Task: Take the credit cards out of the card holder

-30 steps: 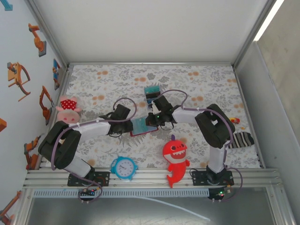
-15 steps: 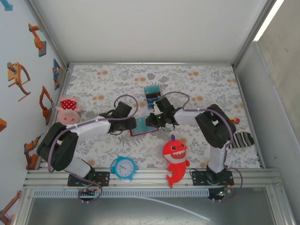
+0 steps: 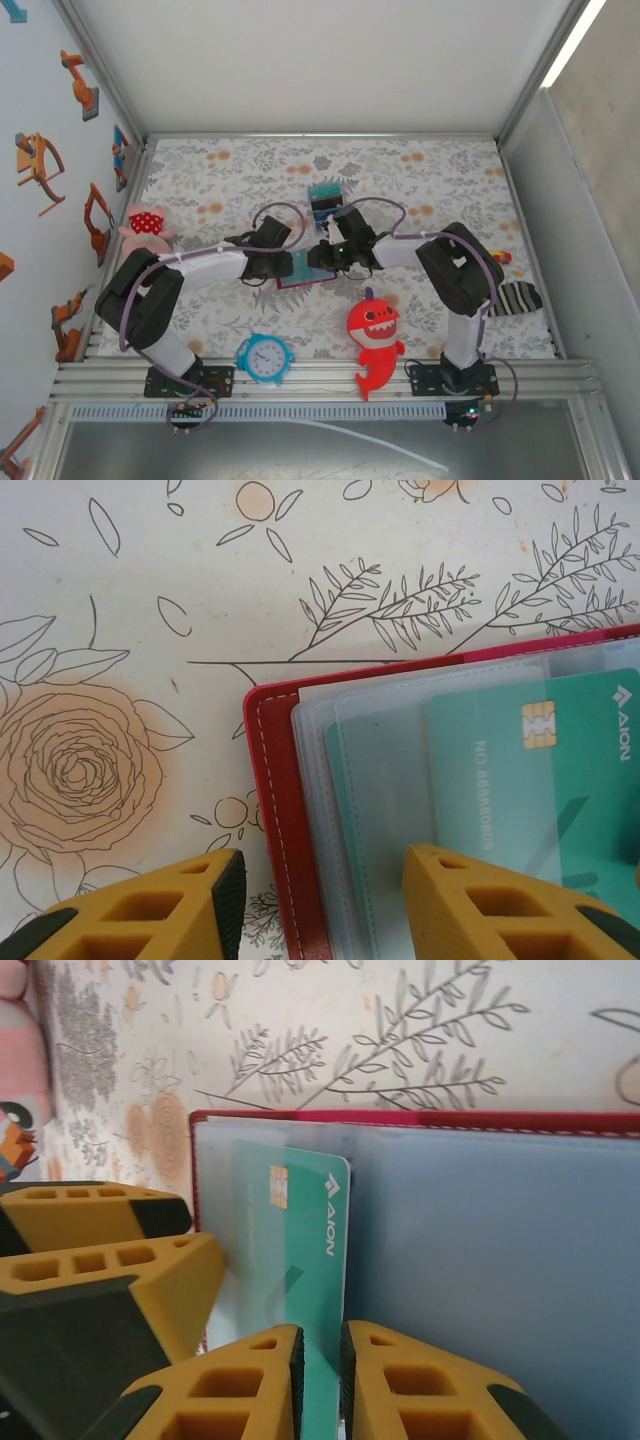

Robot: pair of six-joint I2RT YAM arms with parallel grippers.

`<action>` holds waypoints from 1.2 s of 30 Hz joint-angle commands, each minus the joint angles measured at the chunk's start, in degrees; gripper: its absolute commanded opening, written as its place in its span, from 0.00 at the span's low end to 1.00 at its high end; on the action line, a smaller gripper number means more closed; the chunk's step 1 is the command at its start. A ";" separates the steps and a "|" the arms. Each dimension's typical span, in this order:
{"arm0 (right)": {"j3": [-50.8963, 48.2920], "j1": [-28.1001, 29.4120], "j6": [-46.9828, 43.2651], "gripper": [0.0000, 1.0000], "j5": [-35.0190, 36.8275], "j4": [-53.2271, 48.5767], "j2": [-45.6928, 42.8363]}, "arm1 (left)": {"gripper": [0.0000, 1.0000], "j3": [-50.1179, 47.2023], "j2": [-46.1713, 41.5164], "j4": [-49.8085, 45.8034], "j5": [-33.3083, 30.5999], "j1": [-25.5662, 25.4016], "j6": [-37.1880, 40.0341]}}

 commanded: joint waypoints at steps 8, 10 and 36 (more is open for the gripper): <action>-1.08 -0.36 2.45 0.19 -3.68 6.30 1.72 | 0.41 -0.57 1.81 -4.94 -0.55 -0.27 1.07; -1.06 -0.36 2.58 0.20 -3.94 7.05 2.22 | 0.40 -0.59 1.89 -4.91 -0.38 -0.27 1.08; -3.69 -5.03 -1.83 0.00 -2.79 3.20 -2.79 | 0.36 0.09 0.69 -5.51 -3.92 0.02 2.78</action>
